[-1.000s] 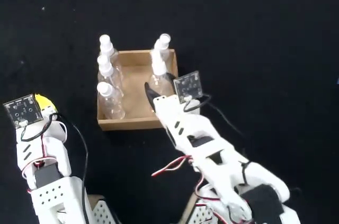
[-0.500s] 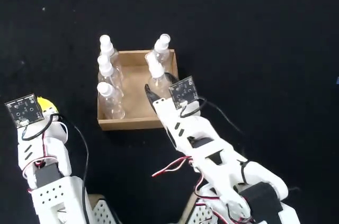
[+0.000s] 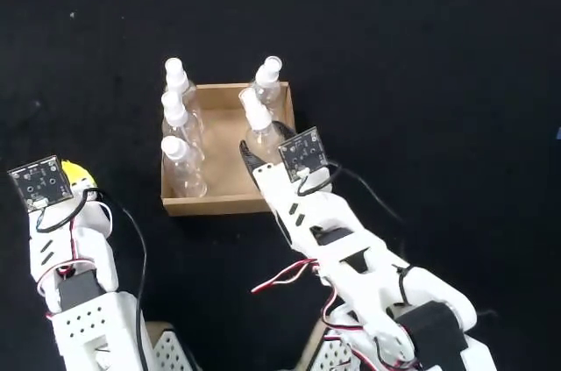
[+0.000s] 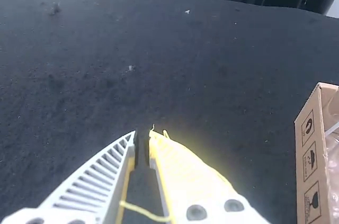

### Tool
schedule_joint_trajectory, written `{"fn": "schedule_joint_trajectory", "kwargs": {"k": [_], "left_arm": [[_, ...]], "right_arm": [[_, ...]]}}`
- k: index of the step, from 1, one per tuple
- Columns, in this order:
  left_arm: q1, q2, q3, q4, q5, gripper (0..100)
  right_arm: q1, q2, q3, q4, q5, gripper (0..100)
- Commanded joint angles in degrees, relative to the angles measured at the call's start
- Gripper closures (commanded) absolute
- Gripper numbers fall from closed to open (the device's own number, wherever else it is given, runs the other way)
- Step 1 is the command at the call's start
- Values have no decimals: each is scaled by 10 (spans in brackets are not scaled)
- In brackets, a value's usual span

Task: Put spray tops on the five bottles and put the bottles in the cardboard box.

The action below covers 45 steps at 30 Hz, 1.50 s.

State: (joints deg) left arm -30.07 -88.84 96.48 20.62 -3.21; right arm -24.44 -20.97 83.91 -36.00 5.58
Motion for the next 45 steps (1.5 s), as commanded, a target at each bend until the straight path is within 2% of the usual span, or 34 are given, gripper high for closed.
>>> {"fn": "schedule_joint_trajectory", "kwargs": {"k": [1,3,8,22,26,33,45], "left_arm": [[7,-1,13,0,4,970],[7,-1,13,0,4,970],[7,-1,13,0,4,970],[7,-2,13,0,4,970],[7,-2,13,0,4,970],[7,-3,13,0,4,970],[7,-4,13,0,4,970]], "right_arm": [[-2,-3,-2,-15,4,982],[-2,-3,3,-18,4,956],[-2,-28,19,-13,4,815],[-1,-164,95,-12,-1,808],[-1,-170,73,55,-1,786],[-1,-173,13,212,-1,580],[-2,-204,-2,219,-1,568]]}}
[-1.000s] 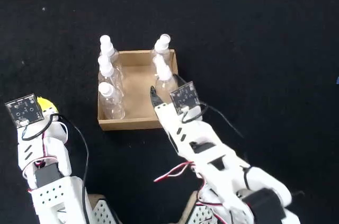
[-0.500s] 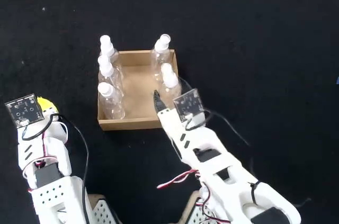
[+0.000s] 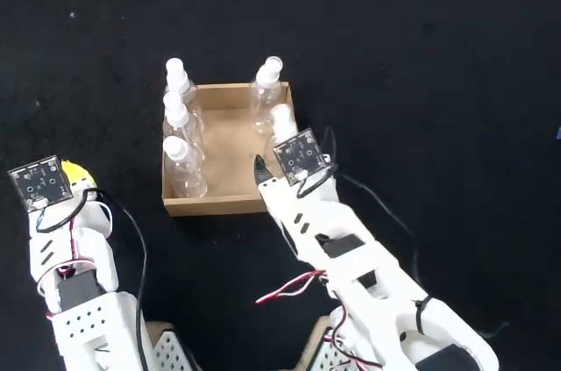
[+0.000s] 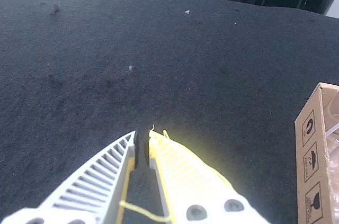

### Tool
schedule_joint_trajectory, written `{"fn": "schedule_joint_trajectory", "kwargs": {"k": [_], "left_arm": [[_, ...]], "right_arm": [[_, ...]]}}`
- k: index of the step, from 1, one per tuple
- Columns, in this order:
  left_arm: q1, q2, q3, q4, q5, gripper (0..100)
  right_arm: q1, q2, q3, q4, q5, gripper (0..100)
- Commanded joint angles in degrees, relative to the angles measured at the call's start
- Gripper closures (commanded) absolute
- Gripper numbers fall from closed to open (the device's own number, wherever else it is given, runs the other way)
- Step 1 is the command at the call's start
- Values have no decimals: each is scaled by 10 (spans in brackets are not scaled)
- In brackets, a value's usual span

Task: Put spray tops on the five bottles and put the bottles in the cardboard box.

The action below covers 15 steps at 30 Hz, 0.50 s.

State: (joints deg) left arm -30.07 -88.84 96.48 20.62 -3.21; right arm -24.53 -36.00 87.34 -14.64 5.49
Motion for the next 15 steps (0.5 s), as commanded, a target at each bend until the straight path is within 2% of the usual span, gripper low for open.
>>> {"fn": "schedule_joint_trajectory", "kwargs": {"k": [1,15], "left_arm": [[7,-4,13,0,4,970],[7,-2,13,0,4,970]], "right_arm": [[-1,-65,-36,5,0,568],[-8,-102,-40,39,-1,609]]}}
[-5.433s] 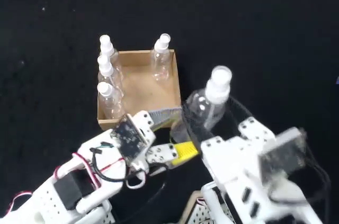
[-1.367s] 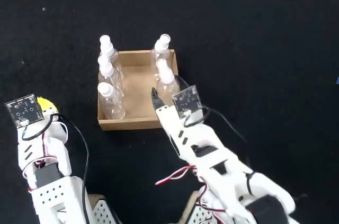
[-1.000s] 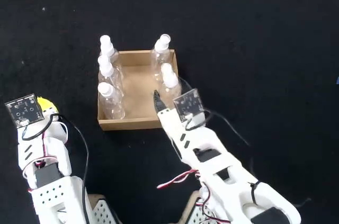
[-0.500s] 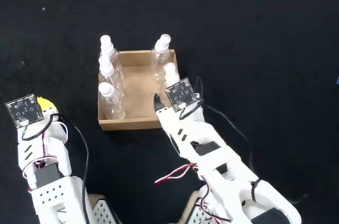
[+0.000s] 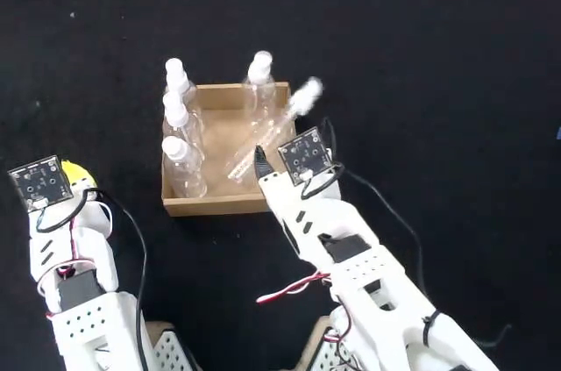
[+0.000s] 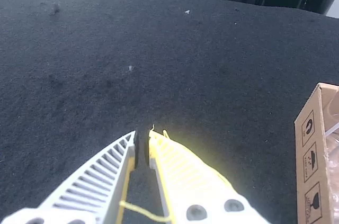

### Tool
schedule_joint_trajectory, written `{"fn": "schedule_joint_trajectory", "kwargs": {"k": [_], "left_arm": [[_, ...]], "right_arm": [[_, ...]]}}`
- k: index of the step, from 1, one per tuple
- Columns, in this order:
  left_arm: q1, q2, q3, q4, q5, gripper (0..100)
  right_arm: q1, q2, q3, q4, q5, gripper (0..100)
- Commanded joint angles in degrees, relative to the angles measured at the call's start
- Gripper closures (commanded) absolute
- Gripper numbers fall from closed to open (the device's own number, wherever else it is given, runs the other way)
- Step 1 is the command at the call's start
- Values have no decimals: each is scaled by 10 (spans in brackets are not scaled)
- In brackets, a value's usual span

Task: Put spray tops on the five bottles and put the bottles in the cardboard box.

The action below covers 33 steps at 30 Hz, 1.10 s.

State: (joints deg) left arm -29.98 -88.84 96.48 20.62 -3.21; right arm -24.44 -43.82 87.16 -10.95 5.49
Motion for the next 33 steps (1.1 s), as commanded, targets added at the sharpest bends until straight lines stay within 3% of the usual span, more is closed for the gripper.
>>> {"fn": "schedule_joint_trajectory", "kwargs": {"k": [1,5,12,15,19,22,25,30,33], "left_arm": [[7,-2,13,0,4,970],[6,-2,13,0,4,970],[6,-2,13,0,4,970],[6,-2,13,0,4,970],[6,-1,13,0,4,970],[6,-1,13,0,4,970],[7,-1,13,0,4,970],[7,-1,13,1,4,970],[7,-1,13,3,4,970]], "right_arm": [[-15,-24,-37,3,-1,609],[-25,-25,-36,4,0,609],[24,-26,-73,40,-29,609],[47,-26,-146,151,-93,609],[91,-25,-289,398,-146,609],[84,-24,-366,517,-194,610],[48,-22,-385,522,-251,653],[-16,-21,-349,434,-323,838],[-26,-21,-322,400,-328,834]]}}
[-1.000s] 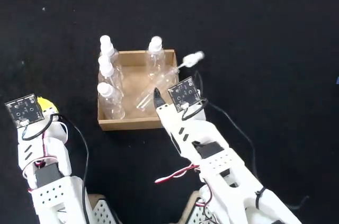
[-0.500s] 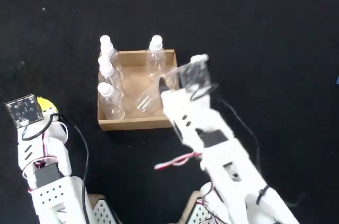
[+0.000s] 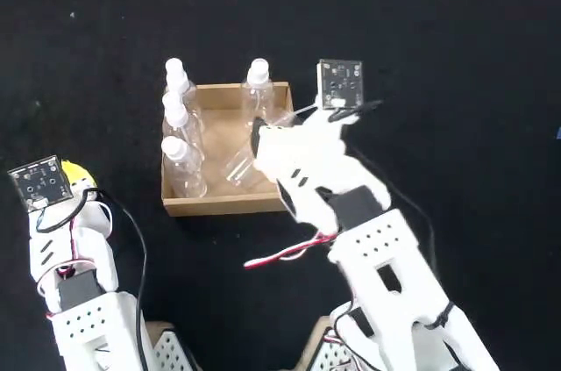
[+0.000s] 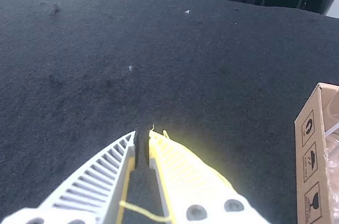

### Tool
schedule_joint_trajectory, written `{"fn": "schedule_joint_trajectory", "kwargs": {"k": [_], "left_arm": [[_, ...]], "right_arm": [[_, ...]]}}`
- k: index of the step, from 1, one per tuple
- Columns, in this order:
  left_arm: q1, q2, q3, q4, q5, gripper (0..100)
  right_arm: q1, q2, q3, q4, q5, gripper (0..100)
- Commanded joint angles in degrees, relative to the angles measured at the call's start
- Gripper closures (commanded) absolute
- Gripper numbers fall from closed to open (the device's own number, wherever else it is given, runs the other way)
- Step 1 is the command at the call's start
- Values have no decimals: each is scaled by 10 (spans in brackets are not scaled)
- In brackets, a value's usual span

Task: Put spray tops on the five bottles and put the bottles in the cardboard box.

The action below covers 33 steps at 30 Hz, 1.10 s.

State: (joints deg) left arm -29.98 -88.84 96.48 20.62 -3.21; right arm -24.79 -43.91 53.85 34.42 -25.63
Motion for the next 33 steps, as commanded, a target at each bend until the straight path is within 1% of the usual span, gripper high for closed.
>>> {"fn": "schedule_joint_trajectory", "kwargs": {"k": [1,5,7,8,11,15,17,19,21,27,33], "left_arm": [[7,-1,13,3,4,970],[7,-1,13,0,4,970],[7,-1,13,0,4,970],[7,-1,13,0,4,970],[7,-2,13,0,4,970],[7,-2,13,0,4,970],[7,-2,13,0,4,970],[7,-2,13,0,4,970],[7,-2,13,0,4,970],[7,-3,13,0,4,970],[7,-3,13,0,4,970]], "right_arm": [[-26,-20,15,-54,-17,812],[-30,-20,29,-51,-25,652],[-30,-19,30,-51,-62,590],[-30,-18,30,-51,-77,581],[-47,-1,20,-55,-99,615],[-78,43,-14,-52,-99,658],[-76,60,-23,-52,-103,658],[-69,69,-26,-52,-133,658],[-61,74,-26,-52,-145,658],[-57,90,-34,-52,-149,658],[-56,156,-73,-43,-152,658]]}}
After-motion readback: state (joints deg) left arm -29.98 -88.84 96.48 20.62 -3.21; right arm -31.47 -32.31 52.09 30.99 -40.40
